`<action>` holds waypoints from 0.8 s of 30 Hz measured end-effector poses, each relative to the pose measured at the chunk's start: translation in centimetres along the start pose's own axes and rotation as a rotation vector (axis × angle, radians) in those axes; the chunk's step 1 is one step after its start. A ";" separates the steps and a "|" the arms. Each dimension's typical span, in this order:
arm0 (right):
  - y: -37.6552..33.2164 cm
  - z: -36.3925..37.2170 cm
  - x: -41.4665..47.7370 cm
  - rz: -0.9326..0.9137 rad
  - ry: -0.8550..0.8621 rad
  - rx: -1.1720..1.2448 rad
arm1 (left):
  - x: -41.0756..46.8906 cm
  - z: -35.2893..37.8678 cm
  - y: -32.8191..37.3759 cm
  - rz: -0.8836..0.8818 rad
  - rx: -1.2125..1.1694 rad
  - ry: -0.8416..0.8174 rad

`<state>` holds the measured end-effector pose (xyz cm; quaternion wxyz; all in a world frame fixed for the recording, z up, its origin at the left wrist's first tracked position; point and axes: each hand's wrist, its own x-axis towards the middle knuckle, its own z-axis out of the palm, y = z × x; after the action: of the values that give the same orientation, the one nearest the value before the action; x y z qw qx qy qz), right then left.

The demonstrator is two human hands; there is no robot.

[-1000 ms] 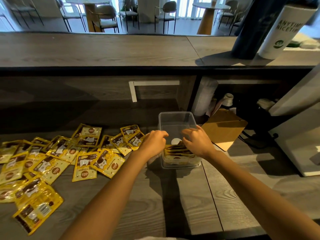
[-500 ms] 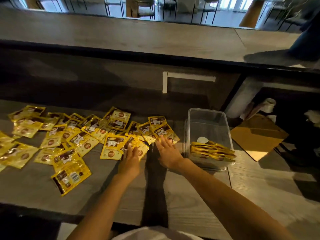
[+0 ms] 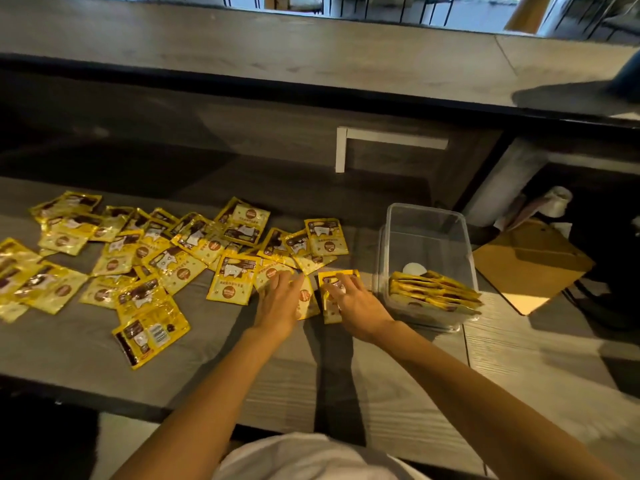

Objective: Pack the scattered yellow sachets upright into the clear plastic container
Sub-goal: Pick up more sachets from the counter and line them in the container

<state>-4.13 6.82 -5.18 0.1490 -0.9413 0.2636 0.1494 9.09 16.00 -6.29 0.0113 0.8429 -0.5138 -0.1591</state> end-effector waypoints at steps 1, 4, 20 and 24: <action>0.2 -0.1 0.0 -0.008 -0.060 -0.027 | 0.2 0.1 -0.2 0.046 0.000 -0.065; 0.2 -0.4 -0.2 0.021 -0.178 -0.119 | 0.3 0.0 -0.5 0.073 0.057 -0.176; -1.4 -1.0 0.6 -0.022 -0.199 -0.176 | -0.7 -2.0 0.2 -0.222 -0.158 0.042; -1.7 -1.3 0.6 0.027 -0.212 -0.139 | -0.7 -3.3 0.3 -0.235 -0.237 0.130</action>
<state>-2.48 7.43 -3.89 0.1086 -0.9245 0.2481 0.2680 9.45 16.00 -2.86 0.1250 0.8984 -0.3877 -0.1639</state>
